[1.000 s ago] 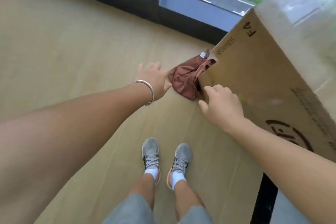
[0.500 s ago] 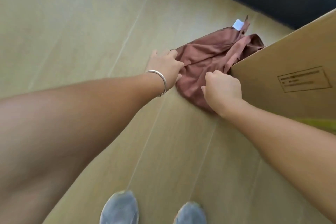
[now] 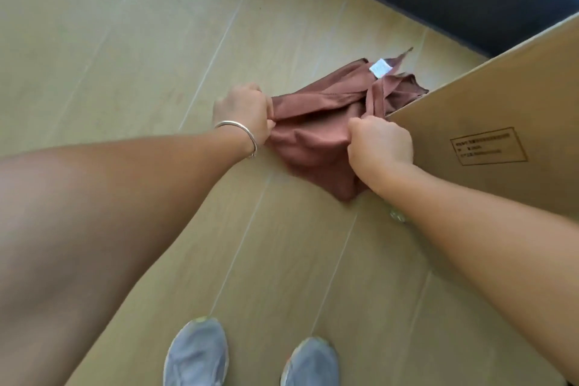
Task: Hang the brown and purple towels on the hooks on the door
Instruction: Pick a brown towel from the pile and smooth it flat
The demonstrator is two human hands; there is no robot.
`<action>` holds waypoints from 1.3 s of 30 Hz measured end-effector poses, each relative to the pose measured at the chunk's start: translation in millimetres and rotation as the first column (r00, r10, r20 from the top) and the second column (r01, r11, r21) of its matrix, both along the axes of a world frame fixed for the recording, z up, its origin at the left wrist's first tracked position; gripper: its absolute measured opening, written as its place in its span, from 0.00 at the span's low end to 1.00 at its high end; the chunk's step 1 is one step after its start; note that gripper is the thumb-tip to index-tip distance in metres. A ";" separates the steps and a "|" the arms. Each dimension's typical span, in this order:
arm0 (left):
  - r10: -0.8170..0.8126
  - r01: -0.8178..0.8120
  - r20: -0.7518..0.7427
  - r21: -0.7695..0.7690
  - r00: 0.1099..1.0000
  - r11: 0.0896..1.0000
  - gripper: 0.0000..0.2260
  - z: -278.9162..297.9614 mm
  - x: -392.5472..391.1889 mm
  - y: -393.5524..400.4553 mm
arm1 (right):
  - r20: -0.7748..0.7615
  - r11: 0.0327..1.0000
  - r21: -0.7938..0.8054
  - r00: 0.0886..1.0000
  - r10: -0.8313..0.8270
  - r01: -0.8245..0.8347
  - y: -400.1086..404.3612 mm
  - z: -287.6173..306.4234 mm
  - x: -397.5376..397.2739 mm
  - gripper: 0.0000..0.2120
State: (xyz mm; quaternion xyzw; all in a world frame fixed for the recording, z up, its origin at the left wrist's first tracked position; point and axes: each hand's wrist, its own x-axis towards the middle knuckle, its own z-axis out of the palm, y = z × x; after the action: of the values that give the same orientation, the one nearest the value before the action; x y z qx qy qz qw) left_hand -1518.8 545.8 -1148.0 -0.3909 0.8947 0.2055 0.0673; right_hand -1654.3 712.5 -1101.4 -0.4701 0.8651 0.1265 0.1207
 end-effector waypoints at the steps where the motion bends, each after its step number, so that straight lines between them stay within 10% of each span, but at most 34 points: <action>1: 0.059 -0.060 0.010 0.009 0.998 0.998 0.02 15.5 17.4 -0.9 | 0.025 1.000 -0.024 1.000 -0.004 0.004 0.7 15.6 6.5 0.06; 11: 0.477 -0.477 -0.048 -0.004 0.878 0.879 0.04 240.6 199.8 -65.0 | 0.190 0.953 -0.253 0.957 0.218 -0.167 -97.0 215.2 121.3 0.04; 21: 0.777 -0.820 -0.292 -0.046 0.558 0.571 0.03 413.4 390.7 -56.9 | 0.257 0.779 -0.440 0.769 0.585 -0.446 -167.4 367.5 271.8 0.05; 28: 0.920 -0.935 -0.177 -0.016 0.351 0.354 0.03 356.9 467.8 114.6 | 0.311 0.724 -0.323 0.654 0.690 -0.610 -62.9 304.1 338.4 0.02; 35: 0.804 -0.964 0.532 0.132 0.266 0.232 0.07 209.2 477.1 287.4 | 0.439 0.646 0.143 0.633 0.637 -0.749 83.4 163.8 340.1 0.08; 39: 0.825 -0.957 0.486 0.161 0.290 0.242 0.15 145.9 477.5 312.1 | 0.394 0.647 0.166 0.652 0.648 -0.744 99.3 109.0 349.1 0.10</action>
State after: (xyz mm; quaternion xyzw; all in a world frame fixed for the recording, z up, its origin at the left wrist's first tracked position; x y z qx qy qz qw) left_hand -1041.3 857.9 -1002.0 -0.8341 0.4117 0.3328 0.1547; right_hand -1305.2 811.9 -992.4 -0.7573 0.5530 0.2260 0.2640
